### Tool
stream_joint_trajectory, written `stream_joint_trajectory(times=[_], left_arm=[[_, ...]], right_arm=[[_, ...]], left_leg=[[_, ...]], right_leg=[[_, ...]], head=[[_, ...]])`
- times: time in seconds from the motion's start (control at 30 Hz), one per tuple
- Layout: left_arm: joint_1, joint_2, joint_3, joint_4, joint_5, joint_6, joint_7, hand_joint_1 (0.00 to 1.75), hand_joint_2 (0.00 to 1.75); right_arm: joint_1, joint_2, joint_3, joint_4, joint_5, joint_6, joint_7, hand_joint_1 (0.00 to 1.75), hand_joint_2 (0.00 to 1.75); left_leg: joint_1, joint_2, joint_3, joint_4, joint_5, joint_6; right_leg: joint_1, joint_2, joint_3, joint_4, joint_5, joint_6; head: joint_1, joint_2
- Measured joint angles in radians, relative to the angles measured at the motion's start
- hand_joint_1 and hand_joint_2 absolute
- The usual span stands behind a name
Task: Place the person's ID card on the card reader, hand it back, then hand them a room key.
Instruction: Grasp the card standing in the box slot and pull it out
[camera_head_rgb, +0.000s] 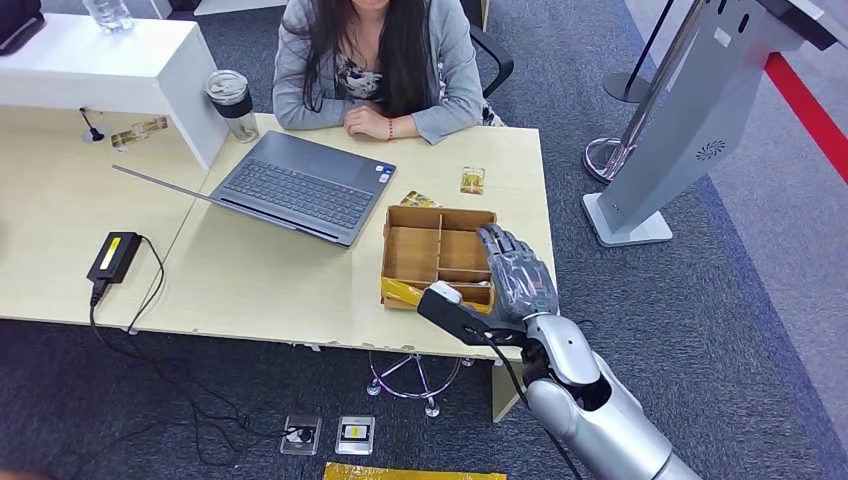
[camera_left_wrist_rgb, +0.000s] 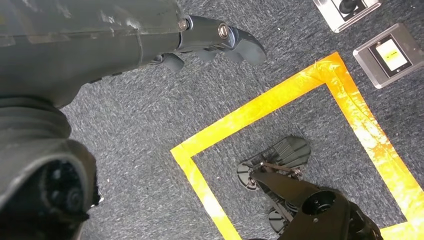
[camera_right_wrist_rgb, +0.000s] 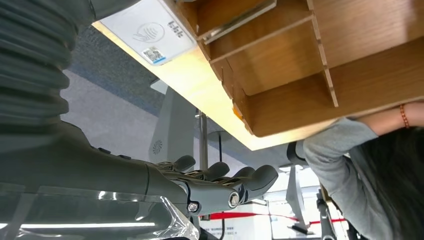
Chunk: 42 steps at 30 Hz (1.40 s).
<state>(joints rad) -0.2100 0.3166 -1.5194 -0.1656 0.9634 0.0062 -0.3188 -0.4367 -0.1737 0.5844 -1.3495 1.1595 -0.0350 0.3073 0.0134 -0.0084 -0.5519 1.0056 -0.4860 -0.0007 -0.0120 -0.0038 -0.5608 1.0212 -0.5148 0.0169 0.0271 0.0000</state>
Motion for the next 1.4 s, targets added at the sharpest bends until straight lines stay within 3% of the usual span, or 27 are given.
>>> stream_joint_trajectory(times=[0.2,0.5,1.4], left_arm=[[0.000,0.001,0.000,0.000,0.000,-0.006,-0.003,0.00,0.00],[0.000,0.006,0.000,0.000,-0.001,-0.021,-0.006,0.00,0.00],[0.000,0.006,0.000,0.000,-0.001,-0.019,-0.016,0.00,0.00]], right_arm=[[-0.029,0.033,0.000,0.112,0.015,-0.063,-0.021,0.00,1.75],[-0.066,0.075,0.000,0.249,0.017,-0.079,-0.029,0.00,1.75],[-0.083,0.095,-0.001,0.338,0.025,-0.091,-0.040,0.00,1.75]], left_leg=[[0.000,0.000,0.000,0.000,0.000,0.000],[0.000,0.000,0.000,0.000,0.000,0.000],[0.000,0.000,0.000,0.000,0.000,0.000]], right_leg=[[0.000,0.000,0.000,0.000,0.000,0.000],[0.000,0.000,0.000,0.000,0.000,0.000],[0.000,0.000,0.000,0.000,0.000,0.000]], head=[[0.000,0.000],[0.000,0.000],[0.000,0.000]])
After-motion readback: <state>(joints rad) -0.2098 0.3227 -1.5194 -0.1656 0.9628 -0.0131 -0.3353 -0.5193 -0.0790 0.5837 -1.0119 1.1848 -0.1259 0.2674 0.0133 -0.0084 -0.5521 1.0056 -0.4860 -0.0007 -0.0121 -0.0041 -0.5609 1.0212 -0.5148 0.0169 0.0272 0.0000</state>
